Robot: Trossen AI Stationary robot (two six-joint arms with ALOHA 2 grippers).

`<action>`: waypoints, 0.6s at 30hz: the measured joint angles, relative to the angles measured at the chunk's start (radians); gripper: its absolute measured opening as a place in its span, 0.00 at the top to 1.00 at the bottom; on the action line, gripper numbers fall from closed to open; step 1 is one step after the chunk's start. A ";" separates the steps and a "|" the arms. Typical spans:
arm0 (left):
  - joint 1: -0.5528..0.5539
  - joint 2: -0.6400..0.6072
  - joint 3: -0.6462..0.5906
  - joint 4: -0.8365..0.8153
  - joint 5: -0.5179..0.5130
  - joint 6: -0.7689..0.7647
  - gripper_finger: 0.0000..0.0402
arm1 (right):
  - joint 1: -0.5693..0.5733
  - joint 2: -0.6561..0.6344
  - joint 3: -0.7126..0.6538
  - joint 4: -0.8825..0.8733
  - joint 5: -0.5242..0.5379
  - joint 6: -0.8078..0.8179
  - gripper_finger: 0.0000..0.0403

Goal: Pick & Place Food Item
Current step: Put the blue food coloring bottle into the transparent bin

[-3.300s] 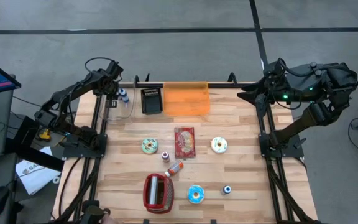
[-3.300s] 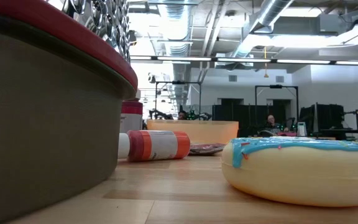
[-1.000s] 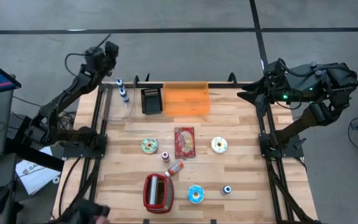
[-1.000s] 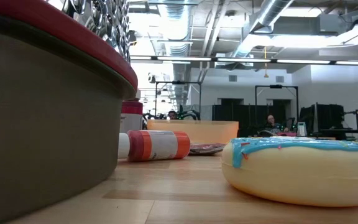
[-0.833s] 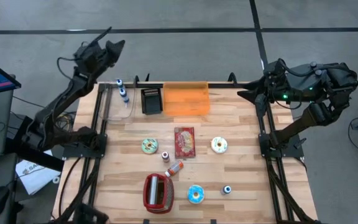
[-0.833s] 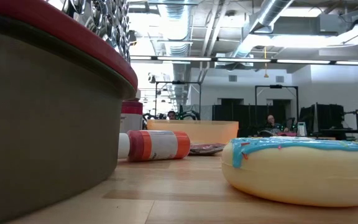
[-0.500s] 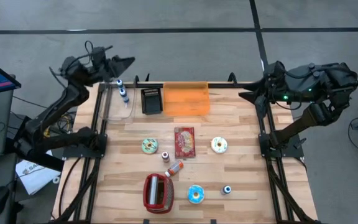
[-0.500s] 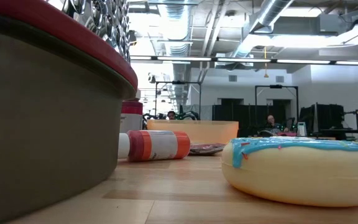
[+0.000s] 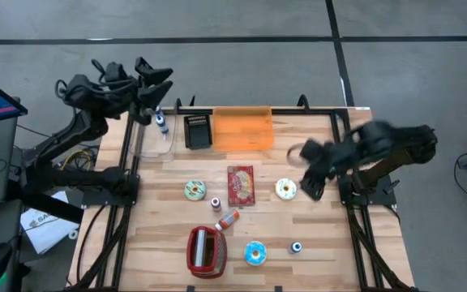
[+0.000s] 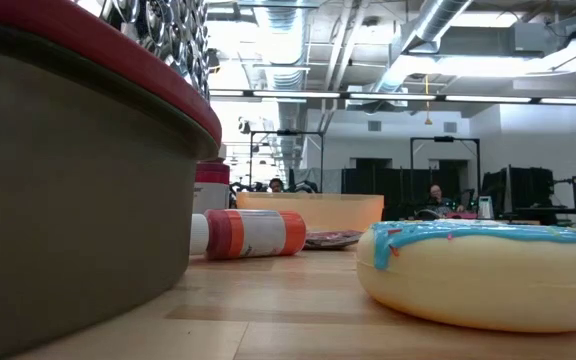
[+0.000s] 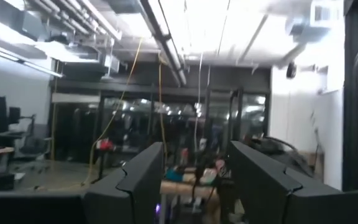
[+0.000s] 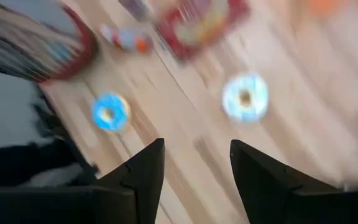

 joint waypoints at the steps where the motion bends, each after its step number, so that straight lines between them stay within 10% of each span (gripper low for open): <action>1: -0.004 0.008 0.027 -0.036 -0.002 0.021 0.55 | 0.029 -0.001 -0.051 0.004 -0.003 0.057 0.57; 18: -0.019 0.020 0.093 -0.147 0.026 0.098 0.55 | 0.479 0.108 -0.498 0.570 0.070 1.106 0.57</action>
